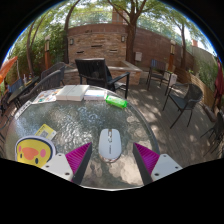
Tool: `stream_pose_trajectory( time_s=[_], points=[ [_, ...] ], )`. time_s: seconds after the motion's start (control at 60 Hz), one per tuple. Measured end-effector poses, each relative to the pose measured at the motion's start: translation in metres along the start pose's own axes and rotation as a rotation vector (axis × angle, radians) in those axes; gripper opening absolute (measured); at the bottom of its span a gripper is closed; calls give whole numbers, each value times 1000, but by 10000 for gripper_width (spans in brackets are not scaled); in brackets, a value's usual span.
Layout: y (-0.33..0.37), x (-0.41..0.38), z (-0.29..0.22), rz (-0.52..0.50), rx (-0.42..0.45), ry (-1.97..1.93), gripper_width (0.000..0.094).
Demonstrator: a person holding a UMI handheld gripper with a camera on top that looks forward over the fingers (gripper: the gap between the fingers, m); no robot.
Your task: Arrange mouse
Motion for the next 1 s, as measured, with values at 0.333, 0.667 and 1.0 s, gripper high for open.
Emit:
stream_pose_trajectory(
  time_s=[0.333, 0.667, 1.0],
  points=[
    [-46, -5, 1, -36, 2, -4, 465],
    [-1, 2, -52, 44, 87, -34, 389],
    [127, -171, -133, -153, 290, -98, 387]
  ],
)
Point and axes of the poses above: the point between the fingertips, and its own axes, seen from behind it with the camera up: x to the right, z down, y backward, against the way the camera looks, the point moved 2 cm from there along y, backward, against the way the camera looks, and after that the axes turned 4 degrees about x, right-handed, at the moved point
